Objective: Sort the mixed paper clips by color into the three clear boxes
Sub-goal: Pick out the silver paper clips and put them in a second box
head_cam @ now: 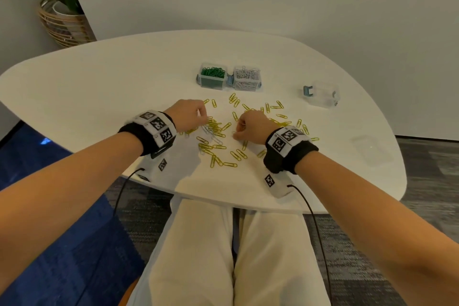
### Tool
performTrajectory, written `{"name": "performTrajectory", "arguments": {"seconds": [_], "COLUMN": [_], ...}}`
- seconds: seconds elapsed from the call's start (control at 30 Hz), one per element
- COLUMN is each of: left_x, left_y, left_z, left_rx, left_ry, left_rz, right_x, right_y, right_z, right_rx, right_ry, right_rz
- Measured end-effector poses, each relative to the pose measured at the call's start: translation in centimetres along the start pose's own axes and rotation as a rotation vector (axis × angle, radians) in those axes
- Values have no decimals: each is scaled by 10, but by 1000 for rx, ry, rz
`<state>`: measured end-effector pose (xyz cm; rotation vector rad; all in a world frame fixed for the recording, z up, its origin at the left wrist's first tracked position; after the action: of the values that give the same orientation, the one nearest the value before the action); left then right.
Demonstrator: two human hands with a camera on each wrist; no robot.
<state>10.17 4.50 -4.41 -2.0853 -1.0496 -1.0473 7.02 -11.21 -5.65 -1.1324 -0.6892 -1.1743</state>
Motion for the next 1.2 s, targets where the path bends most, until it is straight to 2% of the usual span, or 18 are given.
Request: {"name": "performTrajectory", "arguments": {"seconds": [0.17, 0.23, 0.3, 0.37, 0.4, 0.43, 0.5, 0.6, 0.63, 0.73, 0.8, 0.87, 0.93, 1.0, 1.03, 1.1, 1.13, 1.2], "left_x": [-15, -16, -18, -18, -17, -17, -18, -20, -19, -10, -1, 0, -8, -15, -17, -21, -21, -13], "left_y": [3, 3, 1, 0, -1, -1, 1, 2, 1, -2, -7, -20, -32, -42, -45, -47, -46, -44], "left_z": [-4, -2, -1, -1, -3, -5, -6, -7, -6, 1, 16, 34, 45, 52, 56, 60, 59, 54], "left_rx": [-150, -166, -184, -206, -217, -224, -232, -216, -206, -149, -48, 91, 167, 231, 257, 331, 353, 334], "left_ry": [229, 253, 254, 243, 241, 244, 248, 265, 257, 165, -113, -680, -1245, -1508, -1535, -1435, -1304, -827], "left_rz": [125, 120, 115, 108, 102, 101, 108, 119, 113, 44, -73, -205, -242, -214, -192, -167, -159, -139], "right_x": [-12, -5, 1, -15, -24, -29, -35, -23, -20, -26, -31, -33, -34, -39, -37, -36, -36, -32], "right_y": [-3, -2, -3, -8, -12, -14, -12, -7, -5, -4, -2, -3, -4, -7, -6, -2, 1, 5], "right_z": [11, 9, 3, 4, 10, 14, 17, 19, 23, 36, 41, 40, 33, 32, 33, 36, 35, 35], "right_rx": [60, 37, -19, -118, -158, -170, -162, -104, -78, -26, -5, -10, -63, -156, -167, -144, -144, -135], "right_ry": [-343, -263, 231, 1041, 1327, 1428, 1226, 398, 243, 55, 3, 58, 550, 1254, 1426, 1400, 1237, 698], "right_rz": [37, 23, 72, 351, 490, 555, 500, 136, 57, 8, 59, 144, 309, 519, 566, 556, 503, 350]}}
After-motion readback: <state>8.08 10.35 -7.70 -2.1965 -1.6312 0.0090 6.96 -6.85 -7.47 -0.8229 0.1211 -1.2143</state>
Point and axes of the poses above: each hand's wrist, its own y-axis towards the middle knuckle, its own x-axis out of the back of the hand, z = x × y, the point moved 9 cm from there along y, towards the middle knuckle, and after that the axes turned 9 degrees about -x, right-handed, at the moved point
